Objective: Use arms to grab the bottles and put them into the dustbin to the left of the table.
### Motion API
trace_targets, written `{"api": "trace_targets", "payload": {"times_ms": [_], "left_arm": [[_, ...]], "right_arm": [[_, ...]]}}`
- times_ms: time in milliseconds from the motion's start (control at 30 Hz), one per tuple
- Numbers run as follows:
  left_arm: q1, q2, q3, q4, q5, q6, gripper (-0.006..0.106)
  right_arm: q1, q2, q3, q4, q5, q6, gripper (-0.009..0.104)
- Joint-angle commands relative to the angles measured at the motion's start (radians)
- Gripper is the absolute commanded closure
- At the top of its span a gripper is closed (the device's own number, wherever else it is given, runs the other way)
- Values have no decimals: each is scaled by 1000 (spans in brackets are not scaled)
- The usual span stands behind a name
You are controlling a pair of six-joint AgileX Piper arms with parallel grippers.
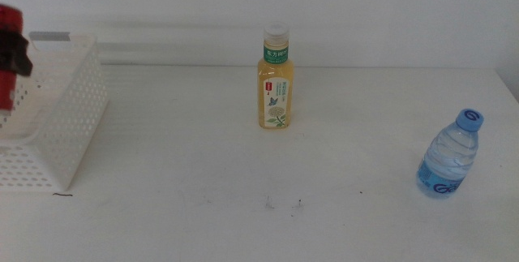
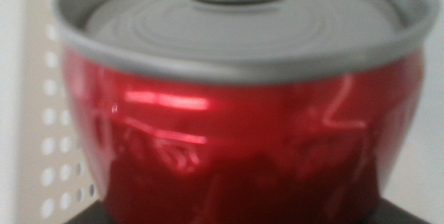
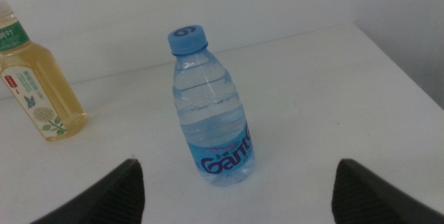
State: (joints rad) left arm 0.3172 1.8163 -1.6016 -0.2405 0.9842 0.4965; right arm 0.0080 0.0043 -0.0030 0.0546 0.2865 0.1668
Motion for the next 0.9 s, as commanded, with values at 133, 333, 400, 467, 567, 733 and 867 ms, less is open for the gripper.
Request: {"api": "trace_targets", "payload": {"times_ms": [133,333,400,467,567,733,867], "left_arm": [[1,105,-14,4,-79,1,102],[1,179,-14,30,-114,3,91],[1,198,-14,30,-119,3,80],[1,217,-14,30,-119,3,63],[1,236,-14,36,-121,3,36],[-1,212,-18,30,-80,27,7],[-29,114,-18,30,-54,17,7]], "right_arm": [[-8,-4,3,-3,-9,-3,15],[-8,-4,3,-3,-9,-3,15],[-8,-4,3,-3,-9,-3,15],[-8,-4,3,-3,-9,-3,15],[-8,-4,3,-3,-9,-3,15],[-8,-4,3,-3,-9,-3,15],[-8,-4,3,-3,-9,-3,15]]}}
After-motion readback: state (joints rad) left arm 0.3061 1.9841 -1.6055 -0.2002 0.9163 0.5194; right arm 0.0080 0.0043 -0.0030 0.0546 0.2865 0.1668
